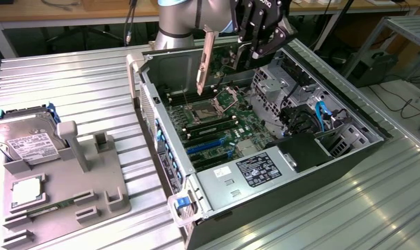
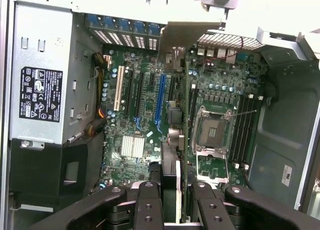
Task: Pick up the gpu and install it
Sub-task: 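Insert the gpu into the slot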
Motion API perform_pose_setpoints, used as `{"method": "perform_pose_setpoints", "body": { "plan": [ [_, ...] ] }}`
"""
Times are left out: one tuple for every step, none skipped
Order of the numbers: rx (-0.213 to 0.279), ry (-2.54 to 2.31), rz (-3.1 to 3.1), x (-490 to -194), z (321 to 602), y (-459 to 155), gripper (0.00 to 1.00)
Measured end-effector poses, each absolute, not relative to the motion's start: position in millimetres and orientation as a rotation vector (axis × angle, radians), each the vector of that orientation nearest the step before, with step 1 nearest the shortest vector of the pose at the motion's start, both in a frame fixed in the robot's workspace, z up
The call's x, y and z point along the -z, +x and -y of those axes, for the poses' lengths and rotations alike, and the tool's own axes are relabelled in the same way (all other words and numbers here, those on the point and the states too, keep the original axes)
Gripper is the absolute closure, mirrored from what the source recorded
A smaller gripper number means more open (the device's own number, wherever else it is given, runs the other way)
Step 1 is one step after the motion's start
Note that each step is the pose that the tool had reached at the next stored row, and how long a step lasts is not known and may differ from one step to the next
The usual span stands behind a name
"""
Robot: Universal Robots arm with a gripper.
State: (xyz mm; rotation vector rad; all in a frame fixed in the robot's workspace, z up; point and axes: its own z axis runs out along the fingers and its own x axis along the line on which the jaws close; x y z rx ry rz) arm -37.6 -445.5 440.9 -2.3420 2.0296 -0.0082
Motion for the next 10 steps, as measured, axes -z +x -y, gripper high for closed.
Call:
{"method": "perform_pose_setpoints", "body": {
  "plan": [
    [0.008,-2.342,-2.030,-440.4,445.6,-37.6,0.72],
    [0.008,-2.342,-2.030,-440.0,445.5,-37.6,0.72],
    [0.008,-2.342,-2.030,-439.6,445.5,-37.6,0.72],
    [0.008,-2.342,-2.030,-439.4,445.6,-37.6,0.72],
    [0.008,-2.342,-2.030,-439.2,445.6,-37.6,0.72],
    [0.008,-2.342,-2.030,-438.9,445.5,-37.6,0.72],
    [0.008,-2.342,-2.030,-438.7,445.5,-37.6,0.72],
    [0.008,-2.342,-2.030,-438.5,445.5,-37.6,0.72],
    [0.008,-2.342,-2.030,-438.4,445.6,-37.6,0.72],
    [0.008,-2.342,-2.030,-438.1,445.5,-37.6,0.72]
  ]
}}
